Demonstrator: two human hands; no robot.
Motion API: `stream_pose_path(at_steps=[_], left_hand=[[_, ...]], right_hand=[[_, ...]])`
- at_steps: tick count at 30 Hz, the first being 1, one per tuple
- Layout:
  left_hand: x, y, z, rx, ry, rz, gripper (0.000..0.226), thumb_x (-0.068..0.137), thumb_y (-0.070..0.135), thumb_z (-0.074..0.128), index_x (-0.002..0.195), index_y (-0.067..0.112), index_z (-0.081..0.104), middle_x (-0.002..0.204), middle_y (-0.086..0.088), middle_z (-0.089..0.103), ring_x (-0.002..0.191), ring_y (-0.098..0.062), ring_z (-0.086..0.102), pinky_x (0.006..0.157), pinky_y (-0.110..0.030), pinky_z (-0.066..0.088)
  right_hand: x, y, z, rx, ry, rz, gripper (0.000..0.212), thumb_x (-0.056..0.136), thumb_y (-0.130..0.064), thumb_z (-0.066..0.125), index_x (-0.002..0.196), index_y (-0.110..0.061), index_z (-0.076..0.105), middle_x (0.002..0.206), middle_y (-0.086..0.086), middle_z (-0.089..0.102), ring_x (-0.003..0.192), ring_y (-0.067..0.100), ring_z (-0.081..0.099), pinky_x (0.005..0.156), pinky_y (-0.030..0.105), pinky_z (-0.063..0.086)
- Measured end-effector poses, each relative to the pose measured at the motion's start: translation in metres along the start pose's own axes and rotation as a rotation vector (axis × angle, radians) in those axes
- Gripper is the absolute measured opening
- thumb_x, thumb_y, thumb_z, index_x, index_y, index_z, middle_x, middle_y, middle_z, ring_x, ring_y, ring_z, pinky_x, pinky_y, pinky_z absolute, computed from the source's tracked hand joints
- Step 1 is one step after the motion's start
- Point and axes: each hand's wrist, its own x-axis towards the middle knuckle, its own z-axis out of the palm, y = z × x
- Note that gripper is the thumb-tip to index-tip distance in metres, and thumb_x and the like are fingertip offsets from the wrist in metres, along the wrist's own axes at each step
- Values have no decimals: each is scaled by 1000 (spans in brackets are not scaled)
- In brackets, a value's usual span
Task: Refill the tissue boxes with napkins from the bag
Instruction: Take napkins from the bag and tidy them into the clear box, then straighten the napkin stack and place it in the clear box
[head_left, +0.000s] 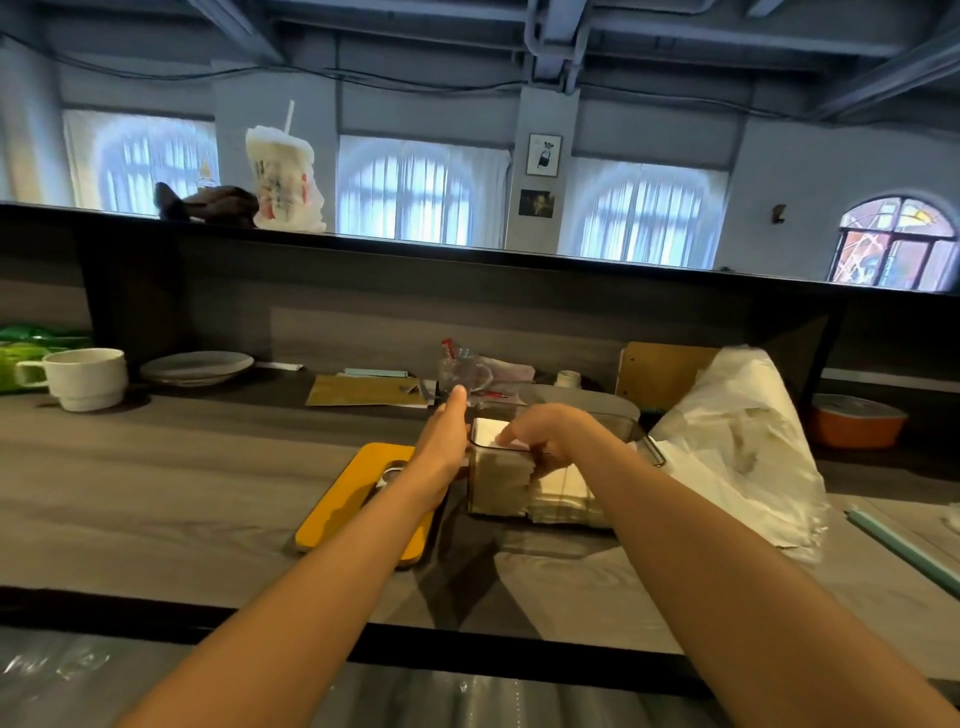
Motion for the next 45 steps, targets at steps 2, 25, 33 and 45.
stream_pose_path(at_steps=[2, 25, 33, 45], left_hand=[[-2, 3, -1, 55, -15, -8, 64, 101, 62, 25, 145, 20, 43, 148, -7, 47, 134, -28, 46, 113, -49, 36], [-50, 45, 25, 64, 70, 370, 51, 107, 47, 21, 131, 17, 54, 136, -2, 53, 120, -13, 47, 103, -34, 35], [-76, 46, 108, -72, -22, 529, 43, 104, 51, 26, 118, 26, 58, 118, 8, 61, 114, -9, 56, 100, -33, 45], [-87, -13, 230, -54, -294, 339, 41, 107, 40, 26, 129, 20, 56, 125, 5, 58, 123, -11, 51, 105, -30, 37]], right_hand=[[2, -2, 0, -64, 65, -52, 32, 102, -21, 52, 126, -1, 51, 95, 16, 58, 77, 26, 63, 77, 36, 57], [-16, 9, -22, 644, 109, -478, 52, 105, -47, 31, 124, -8, 59, 120, 12, 65, 106, 25, 63, 88, 34, 52], [-39, 85, -76, 769, 569, -735, 39, 106, -33, 35, 100, -13, 68, 95, 8, 70, 89, 21, 67, 75, 30, 54], [18, 232, -149, 579, 666, -451, 26, 103, -25, 43, 105, -16, 68, 110, 7, 68, 92, 15, 62, 80, 26, 49]])
